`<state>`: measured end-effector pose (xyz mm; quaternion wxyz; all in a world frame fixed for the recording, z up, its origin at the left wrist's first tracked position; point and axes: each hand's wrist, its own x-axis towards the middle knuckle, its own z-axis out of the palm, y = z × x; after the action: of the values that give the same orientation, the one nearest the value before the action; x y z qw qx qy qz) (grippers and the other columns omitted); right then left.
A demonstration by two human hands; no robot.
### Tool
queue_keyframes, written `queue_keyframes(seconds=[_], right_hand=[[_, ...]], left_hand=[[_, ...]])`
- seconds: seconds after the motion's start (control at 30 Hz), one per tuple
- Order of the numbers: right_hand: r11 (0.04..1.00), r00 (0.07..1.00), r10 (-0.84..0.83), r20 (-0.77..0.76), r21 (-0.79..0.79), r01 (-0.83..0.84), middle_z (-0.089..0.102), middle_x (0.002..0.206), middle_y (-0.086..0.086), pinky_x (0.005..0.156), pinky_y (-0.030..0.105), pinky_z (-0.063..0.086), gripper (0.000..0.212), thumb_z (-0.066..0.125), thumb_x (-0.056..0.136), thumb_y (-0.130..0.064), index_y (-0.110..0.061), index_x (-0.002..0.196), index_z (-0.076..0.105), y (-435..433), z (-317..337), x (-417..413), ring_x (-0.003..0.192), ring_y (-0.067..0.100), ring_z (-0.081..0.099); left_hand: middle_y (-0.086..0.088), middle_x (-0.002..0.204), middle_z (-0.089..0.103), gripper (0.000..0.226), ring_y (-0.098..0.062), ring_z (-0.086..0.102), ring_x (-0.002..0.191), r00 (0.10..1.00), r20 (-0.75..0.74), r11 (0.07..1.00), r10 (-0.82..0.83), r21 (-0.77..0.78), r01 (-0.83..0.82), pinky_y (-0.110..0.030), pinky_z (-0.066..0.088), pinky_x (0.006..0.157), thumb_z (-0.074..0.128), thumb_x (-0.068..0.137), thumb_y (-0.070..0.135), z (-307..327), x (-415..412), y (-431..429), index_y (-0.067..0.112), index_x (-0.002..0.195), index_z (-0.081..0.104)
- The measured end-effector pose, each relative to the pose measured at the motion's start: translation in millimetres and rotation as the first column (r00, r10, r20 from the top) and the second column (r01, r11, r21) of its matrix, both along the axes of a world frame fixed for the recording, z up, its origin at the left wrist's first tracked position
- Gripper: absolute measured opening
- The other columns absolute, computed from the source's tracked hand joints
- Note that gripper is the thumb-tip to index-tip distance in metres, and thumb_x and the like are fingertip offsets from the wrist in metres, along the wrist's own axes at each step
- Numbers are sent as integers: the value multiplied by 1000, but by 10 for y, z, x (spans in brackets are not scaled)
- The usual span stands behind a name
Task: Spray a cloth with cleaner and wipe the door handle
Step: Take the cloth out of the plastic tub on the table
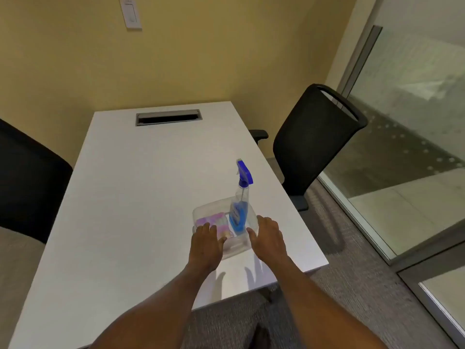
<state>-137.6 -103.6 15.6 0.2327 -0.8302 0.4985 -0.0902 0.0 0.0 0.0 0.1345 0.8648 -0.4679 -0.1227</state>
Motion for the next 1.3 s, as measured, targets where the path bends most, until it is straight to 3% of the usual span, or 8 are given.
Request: queue_keyframes(seconds=[0.27, 0.5, 0.6, 0.7, 0.8, 0.87, 1.17, 1.3], right_hand=[[985, 992, 124, -39, 125, -118, 69, 107, 9, 85, 38, 55, 31, 54, 94, -39, -14, 111, 60, -48, -163, 460, 96, 27, 65], [932, 939, 315, -142, 235, -277, 66, 112, 11, 87, 31, 49, 19, 46, 97, -16, -7, 110, 57, -198, -498, 815, 104, 25, 63], [886, 858, 434, -274, 303, -351, 61, 124, 13, 100, 31, 45, 25, 48, 98, -12, -3, 120, 55, -248, -670, 938, 116, 26, 57], [868, 812, 469, -347, 349, -352, 59, 127, 13, 101, 32, 44, 31, 52, 97, -14, -3, 126, 53, -309, -729, 1044, 119, 28, 56], [856, 814, 466, -348, 409, -315, 59, 126, 13, 96, 32, 47, 34, 52, 95, -15, -3, 126, 53, -324, -727, 1122, 117, 27, 58], [854, 807, 474, -353, 410, -322, 59, 127, 12, 99, 31, 45, 35, 55, 95, -18, -4, 127, 52, -331, -728, 1136, 117, 25, 57], [787, 881, 406, -241, 583, -204, 65, 118, 17, 96, 31, 44, 27, 48, 98, -14, 3, 114, 61, -503, -690, 1275, 107, 28, 61], [794, 893, 355, -278, 594, -131, 61, 126, 16, 99, 33, 42, 32, 48, 99, -17, 1, 124, 56, -522, -693, 1307, 118, 32, 56]], left_hand=[[-9, 154, 32, 56, -31, 43, 130, 984, -121, 986, 129, 122, -114, -41, 40, 108, 45, 97, 43, -118, 150, -48, 13, 143, 33], [-9, 144, 44, 47, -26, 39, 133, 969, -163, 979, 188, 107, -172, -33, 32, 108, 43, 100, 35, -203, 268, -130, 9, 138, 41], [-7, 133, 51, 33, -29, 45, 129, 960, -191, 978, 205, 90, -190, -34, 36, 107, 41, 100, 25, -261, 272, -139, 8, 128, 49], [-7, 129, 54, 32, -27, 48, 124, 941, -251, 973, 227, 26, -228, -30, 36, 106, 38, 99, 13, -277, 263, -142, 5, 128, 51], [0, 127, 51, 35, -22, 47, 127, 903, -331, 952, 275, -41, -305, -5, 22, 97, 38, 99, 5, -258, 232, -157, 5, 133, 49], [-6, 141, 47, 40, -17, 41, 132, 885, -365, 947, 289, -24, -319, 0, 13, 95, 38, 100, 6, -231, 214, -166, 4, 140, 42], [-4, 152, 38, 43, -16, 35, 140, 879, -379, 950, 289, 3, -311, -15, 18, 112, 38, 102, 17, -298, 316, -126, 8, 144, 40], [-3, 146, 45, 38, -14, 43, 133, 865, -430, 954, 259, -27, -299, -7, 20, 103, 40, 102, 15, -289, 382, -117, 8, 139, 47]])
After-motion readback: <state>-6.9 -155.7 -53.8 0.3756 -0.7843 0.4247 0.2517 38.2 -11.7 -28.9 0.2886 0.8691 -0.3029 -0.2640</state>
